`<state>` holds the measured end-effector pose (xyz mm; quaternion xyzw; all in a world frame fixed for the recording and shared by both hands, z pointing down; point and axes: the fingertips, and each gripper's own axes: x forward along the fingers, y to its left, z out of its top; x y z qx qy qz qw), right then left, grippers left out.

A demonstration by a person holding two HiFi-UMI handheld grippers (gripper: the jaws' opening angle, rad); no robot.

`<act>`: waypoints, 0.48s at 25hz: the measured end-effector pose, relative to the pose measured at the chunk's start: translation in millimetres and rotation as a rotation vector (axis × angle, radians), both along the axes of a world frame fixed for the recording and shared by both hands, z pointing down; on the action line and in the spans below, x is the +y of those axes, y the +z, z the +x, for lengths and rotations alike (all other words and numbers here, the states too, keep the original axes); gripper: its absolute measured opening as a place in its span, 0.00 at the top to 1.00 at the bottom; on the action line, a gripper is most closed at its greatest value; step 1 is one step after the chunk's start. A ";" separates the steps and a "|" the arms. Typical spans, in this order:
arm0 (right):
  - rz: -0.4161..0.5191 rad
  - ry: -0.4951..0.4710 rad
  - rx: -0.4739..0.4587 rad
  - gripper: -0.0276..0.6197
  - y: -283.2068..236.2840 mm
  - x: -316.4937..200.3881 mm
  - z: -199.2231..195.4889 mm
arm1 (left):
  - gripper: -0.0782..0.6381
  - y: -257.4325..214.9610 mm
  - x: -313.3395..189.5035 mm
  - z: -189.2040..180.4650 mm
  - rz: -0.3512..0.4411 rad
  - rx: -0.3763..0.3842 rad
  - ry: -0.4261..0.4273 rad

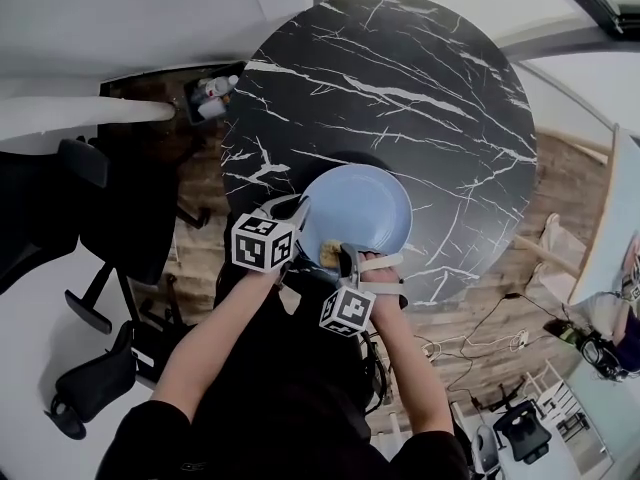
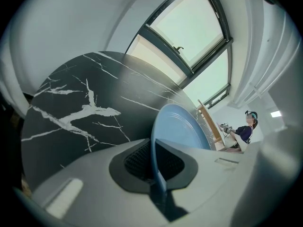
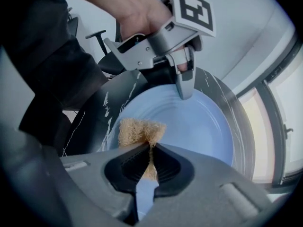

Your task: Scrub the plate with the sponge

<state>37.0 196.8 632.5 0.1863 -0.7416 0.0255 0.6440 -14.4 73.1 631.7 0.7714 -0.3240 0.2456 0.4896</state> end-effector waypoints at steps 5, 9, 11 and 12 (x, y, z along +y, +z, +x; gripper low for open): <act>-0.002 0.027 -0.010 0.92 0.6 -3.8 6.7 | 0.87 0.8 1.8 -0.2 0.000 0.000 0.015; -0.005 0.077 -0.025 0.92 -1.4 -22.7 17.7 | 0.87 -0.3 4.6 -0.4 0.000 -0.010 0.019; 0.008 0.081 -0.021 0.92 -1.2 -36.0 22.6 | 0.87 -0.2 3.7 -0.8 0.003 -0.012 0.025; 0.017 0.082 -0.014 0.92 -0.8 -42.9 25.4 | 0.87 0.1 3.3 -0.6 0.005 -0.013 0.031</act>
